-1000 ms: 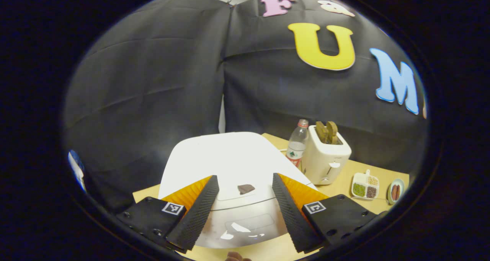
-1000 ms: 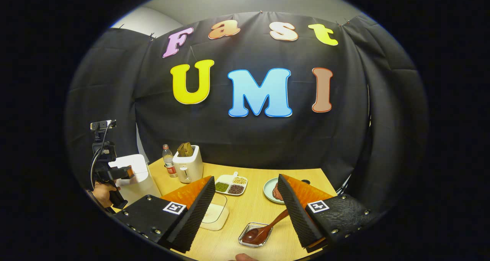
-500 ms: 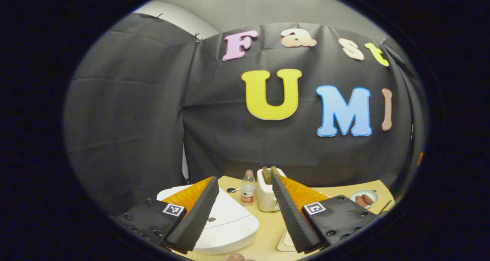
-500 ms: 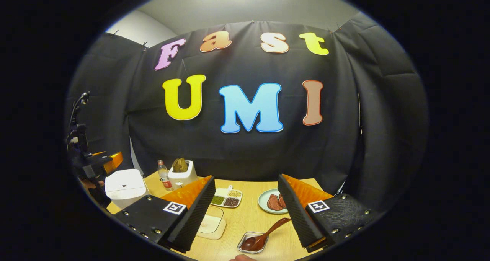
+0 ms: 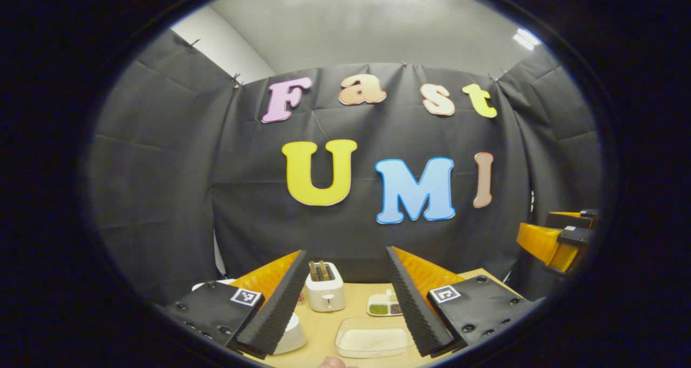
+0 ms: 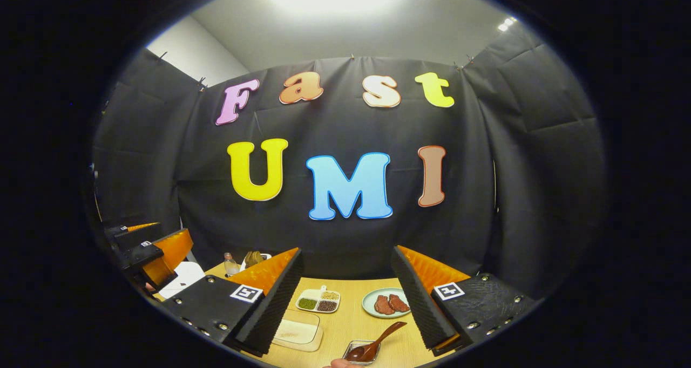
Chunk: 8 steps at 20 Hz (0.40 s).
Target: Close the left gripper, press the button to open the rice cooker; take a wooden spoon from the chopstick holder with the right hand, scoop a spoonful of rice and pour it into the rice cooker, then put the wooden spoon back into the chopstick holder.
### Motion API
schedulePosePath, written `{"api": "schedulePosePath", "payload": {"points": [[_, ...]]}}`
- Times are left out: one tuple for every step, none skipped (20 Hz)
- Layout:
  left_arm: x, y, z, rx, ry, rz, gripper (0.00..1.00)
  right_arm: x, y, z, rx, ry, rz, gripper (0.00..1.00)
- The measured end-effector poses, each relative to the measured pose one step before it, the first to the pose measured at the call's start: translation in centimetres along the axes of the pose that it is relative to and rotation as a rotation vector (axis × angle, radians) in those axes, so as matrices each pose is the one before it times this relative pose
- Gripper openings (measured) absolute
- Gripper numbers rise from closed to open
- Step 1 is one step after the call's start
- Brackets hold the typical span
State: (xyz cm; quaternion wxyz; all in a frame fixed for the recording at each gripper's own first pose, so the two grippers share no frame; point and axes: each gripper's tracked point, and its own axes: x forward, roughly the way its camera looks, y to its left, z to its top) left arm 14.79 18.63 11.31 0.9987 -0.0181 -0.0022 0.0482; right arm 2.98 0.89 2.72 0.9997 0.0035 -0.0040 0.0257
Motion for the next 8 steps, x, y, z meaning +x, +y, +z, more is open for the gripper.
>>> {"api": "schedulePosePath", "payload": {"points": [[0.108, -0.074, -0.003, -0.0141, 0.00159, -0.01319, 0.97, -0.195, 0.367, -0.087, -0.00594, 0.00036, 0.0008, 0.99], [0.097, 0.109, 0.281, 0.00904, -0.01074, -0.00507, 0.96, -0.234, 0.298, -0.142, -0.00504, 0.00268, 0.00042, 0.99], [0.163, 0.243, 0.283, 0.01537, -0.00445, -0.00406, 0.95, -0.23, 0.125, -0.054, -0.00283, 0.00276, -0.00464, 0.96], [0.042, 0.138, 0.096, 0.01254, -0.00386, -0.008, 0.96, -0.107, 0.22, 0.018, 0.00186, 0.00255, -0.00472, 0.99], [-0.137, -0.039, -0.123, 0.00391, 0.0001, -0.0097, 0.96, -0.124, 0.147, 0.048, 0.00277, 0.00173, -0.00738, 0.96], [-0.092, 0.111, -0.02, 0.00195, -0.0009, -0.00112, 0.96, -0.135, 0.177, -0.074, 0.0011, 0.00116, -0.00741, 0.99], [-0.087, 0.104, -0.005, -0.0006, 0.00054, -0.00357, 0.96, -0.112, 0.165, 0.029, -0.00207, -0.00107, -0.00865, 0.99], [0.046, 0.127, 0.023, -0.00329, 0.00163, -0.0058, 0.95, -0.092, 0.118, -0.097, -0.00526, 0.00168, -0.00879, 0.99]]}}
